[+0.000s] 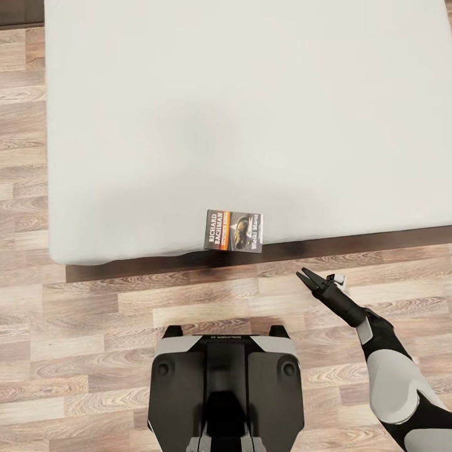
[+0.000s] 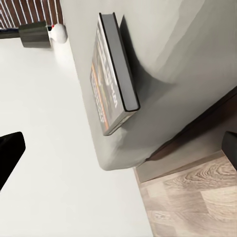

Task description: In the bedroom, move the book from the bed onto either nightstand, and place the two sandals side by side next to the bed.

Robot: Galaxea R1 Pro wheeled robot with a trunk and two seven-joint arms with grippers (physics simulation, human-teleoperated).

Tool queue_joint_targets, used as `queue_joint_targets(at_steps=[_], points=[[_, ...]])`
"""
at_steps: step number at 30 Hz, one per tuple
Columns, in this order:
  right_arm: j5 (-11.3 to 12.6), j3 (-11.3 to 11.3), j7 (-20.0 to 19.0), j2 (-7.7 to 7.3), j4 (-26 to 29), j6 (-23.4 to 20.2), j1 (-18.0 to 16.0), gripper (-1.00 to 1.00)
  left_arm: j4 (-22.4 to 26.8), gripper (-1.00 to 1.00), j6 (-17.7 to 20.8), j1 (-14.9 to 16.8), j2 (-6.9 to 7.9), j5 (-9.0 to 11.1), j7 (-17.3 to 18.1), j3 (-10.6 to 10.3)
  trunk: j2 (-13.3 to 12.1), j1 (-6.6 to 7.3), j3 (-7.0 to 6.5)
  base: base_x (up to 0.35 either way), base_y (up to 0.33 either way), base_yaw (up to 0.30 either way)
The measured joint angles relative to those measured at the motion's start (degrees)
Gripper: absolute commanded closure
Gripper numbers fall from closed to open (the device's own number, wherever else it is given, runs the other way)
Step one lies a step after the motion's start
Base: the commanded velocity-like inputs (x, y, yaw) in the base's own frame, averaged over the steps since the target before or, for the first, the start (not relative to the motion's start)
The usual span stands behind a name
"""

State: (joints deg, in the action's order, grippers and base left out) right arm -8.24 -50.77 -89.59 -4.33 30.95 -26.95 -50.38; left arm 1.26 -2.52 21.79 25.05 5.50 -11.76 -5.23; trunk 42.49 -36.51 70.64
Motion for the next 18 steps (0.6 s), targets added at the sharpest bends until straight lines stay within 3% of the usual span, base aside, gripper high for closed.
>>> queue_joint_targets(at_steps=[8, 13, 18], points=[[0.0, 0.5, 0.0, 0.32, 0.0, -0.1, 0.0, -1.0, 0.0, -1.0, 0.0, 0.0, 0.0, 0.0, 0.0, 0.0, 2.4, -1.32, 1.09, 0.0, 0.0, 0.0], [0.0, 2.0, 0.0, 0.65, -0.1, -0.1, 0.0, -1.0, 0.0, -1.0, 0.0, 0.0, 0.0, 0.0, 0.0, 0.0, 2.4, -1.32, 1.09, 0.0, 0.0, 0.0], [0.0, 3.2, 0.0, 1.29, -0.1, 0.0, 0.0, -1.0, 0.1, -1.0, 0.0, 0.0, 0.0, 0.0, 0.1, 0.0, 4.4, -2.42, 1.98, 0.0, 0.0, 0.0]])
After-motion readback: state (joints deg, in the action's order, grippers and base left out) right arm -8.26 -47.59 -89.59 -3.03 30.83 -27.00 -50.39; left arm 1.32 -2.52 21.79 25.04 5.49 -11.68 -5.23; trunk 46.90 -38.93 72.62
